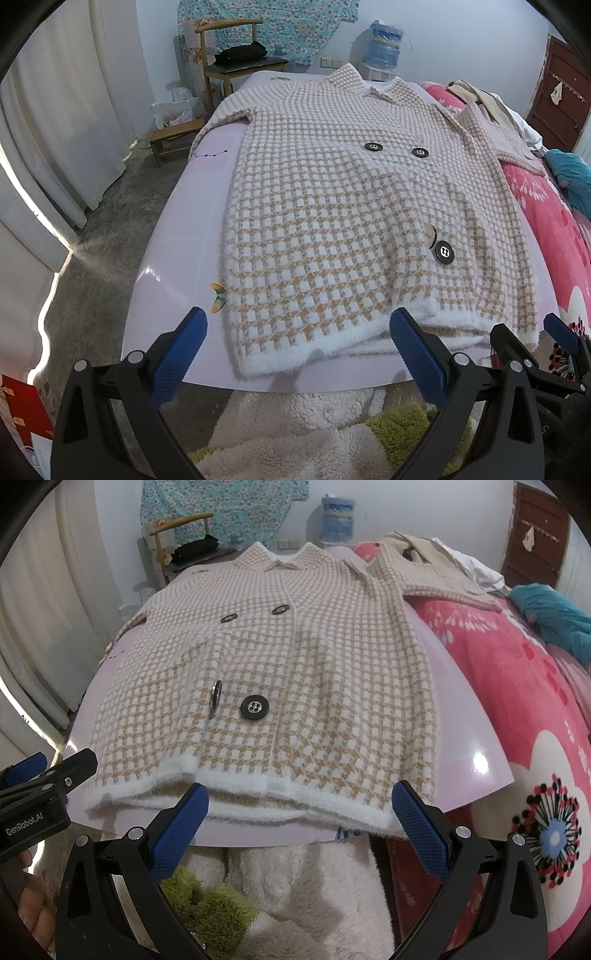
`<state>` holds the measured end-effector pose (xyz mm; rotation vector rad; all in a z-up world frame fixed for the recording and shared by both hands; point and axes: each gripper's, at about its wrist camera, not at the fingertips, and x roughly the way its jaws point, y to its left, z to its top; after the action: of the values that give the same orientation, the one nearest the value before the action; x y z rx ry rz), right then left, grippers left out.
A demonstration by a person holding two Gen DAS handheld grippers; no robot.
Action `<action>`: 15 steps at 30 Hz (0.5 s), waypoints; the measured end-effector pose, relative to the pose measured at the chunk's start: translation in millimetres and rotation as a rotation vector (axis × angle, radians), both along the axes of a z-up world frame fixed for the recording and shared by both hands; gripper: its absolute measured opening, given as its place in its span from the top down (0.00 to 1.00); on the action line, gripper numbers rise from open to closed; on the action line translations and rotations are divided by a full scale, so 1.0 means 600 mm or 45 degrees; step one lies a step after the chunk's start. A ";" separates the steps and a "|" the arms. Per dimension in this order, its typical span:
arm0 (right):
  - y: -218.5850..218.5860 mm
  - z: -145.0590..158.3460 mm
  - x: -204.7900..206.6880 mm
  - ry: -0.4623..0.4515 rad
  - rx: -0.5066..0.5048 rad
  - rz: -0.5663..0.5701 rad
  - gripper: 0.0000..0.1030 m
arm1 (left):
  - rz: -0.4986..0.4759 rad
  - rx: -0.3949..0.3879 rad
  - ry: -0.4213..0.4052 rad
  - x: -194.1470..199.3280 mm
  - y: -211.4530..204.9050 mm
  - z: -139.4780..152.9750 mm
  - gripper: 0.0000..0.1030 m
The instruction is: Fold large clothes
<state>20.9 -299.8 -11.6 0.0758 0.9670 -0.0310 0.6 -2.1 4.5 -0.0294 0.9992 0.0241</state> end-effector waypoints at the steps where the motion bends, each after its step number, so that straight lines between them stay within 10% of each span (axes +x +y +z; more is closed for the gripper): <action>1: 0.000 0.000 0.000 0.000 0.000 0.001 0.08 | 0.000 0.000 0.000 0.000 -0.001 0.001 0.05; 15: -0.001 0.000 0.001 -0.001 0.001 -0.001 0.08 | 0.000 -0.001 -0.002 0.000 0.000 0.001 0.05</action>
<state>21.4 -300.4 -11.9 0.0768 0.9665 -0.0315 0.7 -2.0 4.9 -0.0299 0.9976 0.0235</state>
